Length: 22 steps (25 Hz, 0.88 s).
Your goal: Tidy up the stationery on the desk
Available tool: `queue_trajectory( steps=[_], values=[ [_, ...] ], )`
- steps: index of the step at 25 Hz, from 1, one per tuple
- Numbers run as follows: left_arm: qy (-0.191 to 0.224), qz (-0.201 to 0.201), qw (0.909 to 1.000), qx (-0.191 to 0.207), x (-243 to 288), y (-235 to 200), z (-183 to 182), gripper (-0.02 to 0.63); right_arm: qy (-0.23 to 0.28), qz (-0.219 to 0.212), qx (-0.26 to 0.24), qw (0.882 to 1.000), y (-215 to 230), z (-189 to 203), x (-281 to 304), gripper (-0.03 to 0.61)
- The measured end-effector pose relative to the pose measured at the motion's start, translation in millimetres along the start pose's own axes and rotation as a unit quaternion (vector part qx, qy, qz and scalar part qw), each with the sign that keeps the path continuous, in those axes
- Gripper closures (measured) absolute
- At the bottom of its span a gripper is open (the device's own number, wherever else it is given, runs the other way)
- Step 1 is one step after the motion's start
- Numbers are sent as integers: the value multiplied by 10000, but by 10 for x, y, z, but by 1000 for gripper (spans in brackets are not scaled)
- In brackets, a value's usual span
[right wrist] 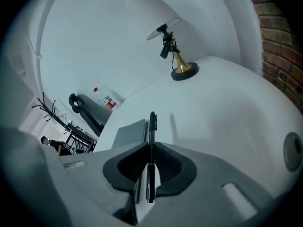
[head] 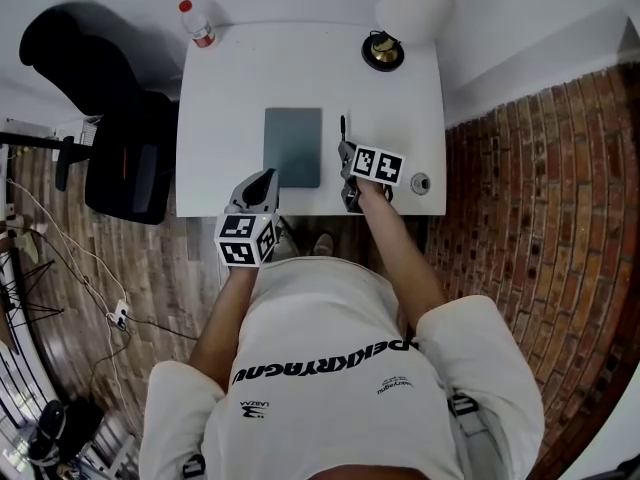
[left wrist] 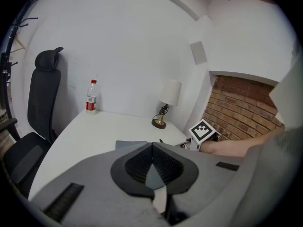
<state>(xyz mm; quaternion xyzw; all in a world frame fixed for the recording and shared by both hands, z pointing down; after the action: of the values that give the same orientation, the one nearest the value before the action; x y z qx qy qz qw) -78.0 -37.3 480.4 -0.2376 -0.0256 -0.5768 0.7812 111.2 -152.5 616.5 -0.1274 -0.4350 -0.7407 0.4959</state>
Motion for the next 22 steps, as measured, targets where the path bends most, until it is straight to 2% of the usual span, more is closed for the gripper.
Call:
queue_trajectory(
  steps=[10, 22],
  values=[
    [-36, -48, 10000, -45, 21, -130, -12, 615, -218, 241, 205, 9993, -27, 204, 258, 535],
    [-112, -56, 9998, -144, 23, -231, 52, 615, -350, 339, 134, 9987, -107, 335, 386, 535]
  ],
)
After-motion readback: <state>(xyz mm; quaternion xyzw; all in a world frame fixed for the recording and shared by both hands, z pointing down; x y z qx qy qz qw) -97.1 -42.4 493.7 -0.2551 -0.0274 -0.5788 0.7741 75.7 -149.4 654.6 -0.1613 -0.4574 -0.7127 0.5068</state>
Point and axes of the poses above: the fingertips, and each gripper's own axes: x forward along the fingers, y to its right, z out of its underside, the point moved 4 cm from there along -x, backward along the fingers, and after that the axes turned 10 degrees about y, right-handed, at the moved point
